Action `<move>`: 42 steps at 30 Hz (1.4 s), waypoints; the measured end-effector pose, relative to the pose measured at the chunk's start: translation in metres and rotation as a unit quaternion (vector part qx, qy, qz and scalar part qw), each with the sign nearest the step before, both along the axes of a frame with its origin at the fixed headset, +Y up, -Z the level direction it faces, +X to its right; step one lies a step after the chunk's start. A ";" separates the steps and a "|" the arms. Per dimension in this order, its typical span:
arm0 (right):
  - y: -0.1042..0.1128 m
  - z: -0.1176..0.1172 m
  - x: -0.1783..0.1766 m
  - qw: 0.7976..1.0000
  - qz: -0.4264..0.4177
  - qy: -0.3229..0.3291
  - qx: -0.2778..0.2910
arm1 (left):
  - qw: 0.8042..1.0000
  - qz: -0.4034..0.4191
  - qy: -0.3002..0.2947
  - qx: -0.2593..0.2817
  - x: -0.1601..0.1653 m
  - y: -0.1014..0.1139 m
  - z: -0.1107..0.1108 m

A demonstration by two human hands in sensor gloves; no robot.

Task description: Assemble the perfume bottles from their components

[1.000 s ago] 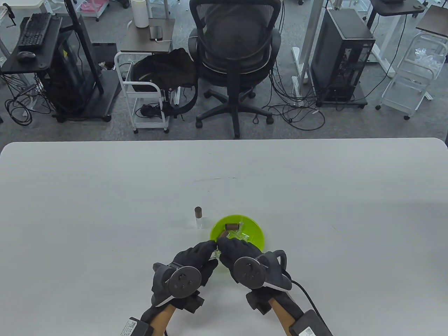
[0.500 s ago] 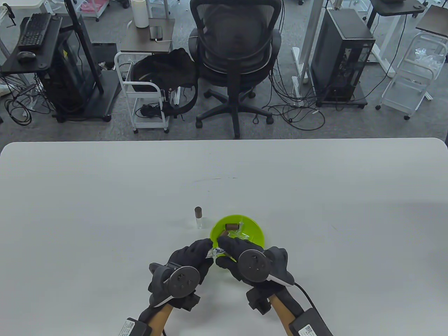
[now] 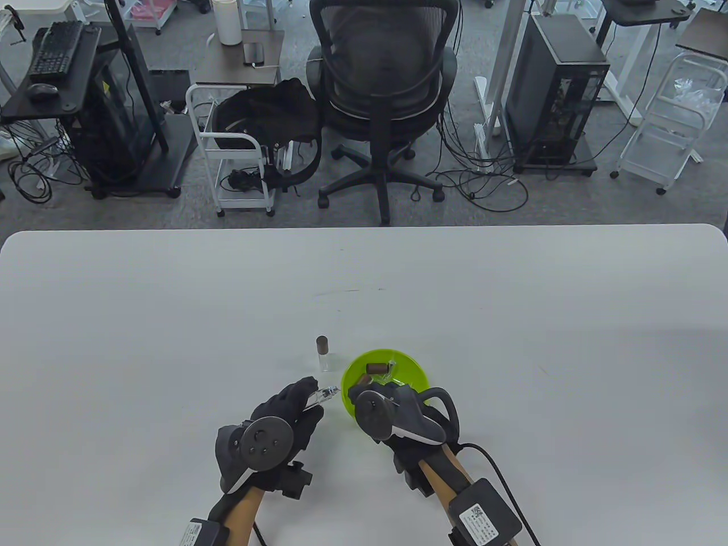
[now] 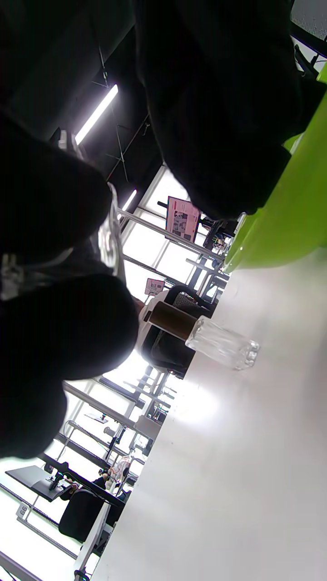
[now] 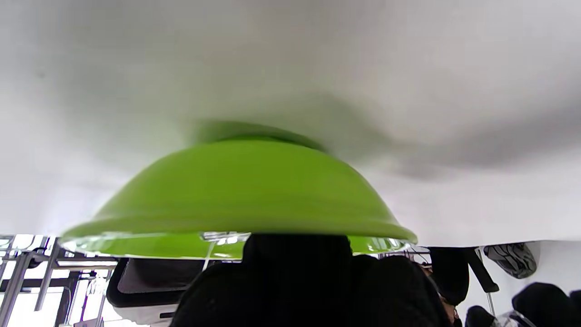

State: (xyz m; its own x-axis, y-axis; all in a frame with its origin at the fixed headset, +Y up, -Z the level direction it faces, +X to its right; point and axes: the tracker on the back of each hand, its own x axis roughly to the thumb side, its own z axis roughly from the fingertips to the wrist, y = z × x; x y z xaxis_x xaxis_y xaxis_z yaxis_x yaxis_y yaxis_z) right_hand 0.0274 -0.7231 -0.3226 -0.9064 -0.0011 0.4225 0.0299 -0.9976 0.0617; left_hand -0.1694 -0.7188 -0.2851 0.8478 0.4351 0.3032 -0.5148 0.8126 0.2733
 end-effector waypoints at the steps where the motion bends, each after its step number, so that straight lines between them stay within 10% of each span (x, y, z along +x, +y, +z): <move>1: -0.001 -0.001 -0.003 1.000 0.018 -0.002 -0.005 | 1.000 0.000 0.000 -0.001 0.000 0.000 0.000; 42: -0.009 -0.016 -0.010 0.990 0.125 -0.038 -0.046 | 1.000 0.008 0.008 -0.019 -0.003 -0.001 -0.003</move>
State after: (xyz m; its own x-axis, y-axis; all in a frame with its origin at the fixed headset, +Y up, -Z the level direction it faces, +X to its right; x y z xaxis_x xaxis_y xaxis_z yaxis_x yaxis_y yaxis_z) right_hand 0.0170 -0.7321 -0.3391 -0.9121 -0.1939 0.3611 0.2665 -0.9499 0.1631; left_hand -0.1725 -0.7200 -0.2881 0.8457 0.4588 0.2724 -0.5228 0.8147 0.2509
